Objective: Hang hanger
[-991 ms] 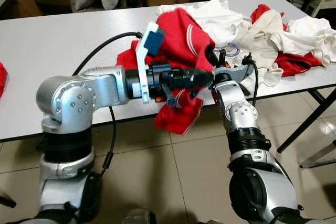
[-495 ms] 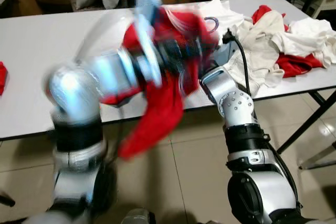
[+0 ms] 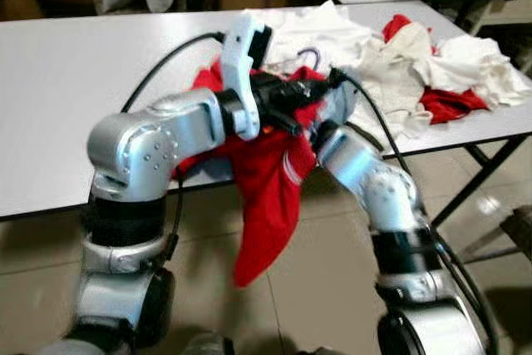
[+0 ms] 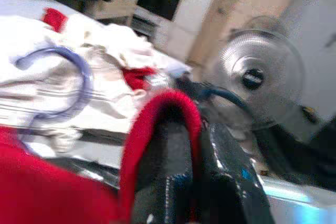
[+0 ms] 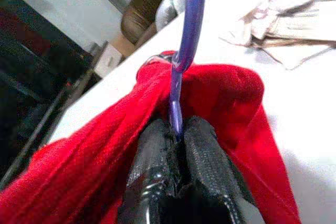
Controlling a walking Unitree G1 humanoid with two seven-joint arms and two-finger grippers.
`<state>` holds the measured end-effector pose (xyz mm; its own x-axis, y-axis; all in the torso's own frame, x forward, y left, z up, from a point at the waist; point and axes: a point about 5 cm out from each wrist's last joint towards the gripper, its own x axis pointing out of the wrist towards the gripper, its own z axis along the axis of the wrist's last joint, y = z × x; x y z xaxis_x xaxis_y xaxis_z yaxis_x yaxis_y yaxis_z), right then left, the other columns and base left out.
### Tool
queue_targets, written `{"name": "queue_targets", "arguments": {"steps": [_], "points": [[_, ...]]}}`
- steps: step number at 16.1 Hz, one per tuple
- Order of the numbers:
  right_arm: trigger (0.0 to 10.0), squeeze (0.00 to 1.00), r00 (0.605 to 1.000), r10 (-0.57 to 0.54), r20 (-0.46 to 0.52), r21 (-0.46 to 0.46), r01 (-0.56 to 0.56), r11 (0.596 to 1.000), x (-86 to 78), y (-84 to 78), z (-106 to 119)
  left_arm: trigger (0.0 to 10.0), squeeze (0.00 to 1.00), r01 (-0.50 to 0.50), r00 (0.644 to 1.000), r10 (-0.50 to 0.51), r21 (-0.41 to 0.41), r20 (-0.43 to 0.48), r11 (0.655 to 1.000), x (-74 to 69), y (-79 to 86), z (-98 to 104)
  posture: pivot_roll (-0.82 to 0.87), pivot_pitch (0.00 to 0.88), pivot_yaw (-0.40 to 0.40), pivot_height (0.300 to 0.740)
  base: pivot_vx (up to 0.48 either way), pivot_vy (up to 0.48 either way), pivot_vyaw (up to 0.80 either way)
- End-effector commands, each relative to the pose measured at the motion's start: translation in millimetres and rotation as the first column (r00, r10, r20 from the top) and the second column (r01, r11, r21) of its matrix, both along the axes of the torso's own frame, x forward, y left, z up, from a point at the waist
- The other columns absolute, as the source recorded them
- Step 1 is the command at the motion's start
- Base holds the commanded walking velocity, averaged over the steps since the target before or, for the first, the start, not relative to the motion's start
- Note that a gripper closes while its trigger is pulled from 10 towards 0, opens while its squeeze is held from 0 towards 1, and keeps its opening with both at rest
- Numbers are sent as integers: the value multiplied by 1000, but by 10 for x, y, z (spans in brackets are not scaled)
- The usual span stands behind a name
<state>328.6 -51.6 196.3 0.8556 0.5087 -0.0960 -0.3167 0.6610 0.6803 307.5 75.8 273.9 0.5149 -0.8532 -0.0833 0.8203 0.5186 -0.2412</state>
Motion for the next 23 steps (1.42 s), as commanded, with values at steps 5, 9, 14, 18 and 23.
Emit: {"name": "queue_targets", "arguments": {"steps": [5, 9, 14, 18, 23], "points": [[10000, 0, 998, -3, 63, -7, 4, 1000, -253, -247, 86, 2471, 0, -213, 969, 167, 268, 183, 940, -1, 599, 129, -18, 0, -24, 740, 0, 0, 0], [10000, 0, 997, -29, 72, -9, 30, 1000, -256, -326, 113, 2078, 0, -66, 991, 47, 154, 123, 986, -115, 540, 178, -11, 0, -20, 740, 0, 0, 0], [10000, 0, 995, -32, 92, -20, 34, 999, -255, -384, 122, 0, 0, -18, 997, 1, 222, 75, 975, -192, 679, 29, -1, 0, -32, 740, 0, 0, 0], [10000, 0, 982, -94, 165, -12, 98, 995, -233, -581, 236, 0, 0, -160, 983, 89, 519, 160, 840, -185, 961, -67, 1, 0, -32, 740, 0, 0, 0], [10000, 0, 962, -22, 271, -86, 47, 995, -319, -543, 358, 0, 0, -357, 925, 147, 672, 350, 649, -38, 1107, 8, 3, 0, -28, 740, 0, 0, 0]]}}
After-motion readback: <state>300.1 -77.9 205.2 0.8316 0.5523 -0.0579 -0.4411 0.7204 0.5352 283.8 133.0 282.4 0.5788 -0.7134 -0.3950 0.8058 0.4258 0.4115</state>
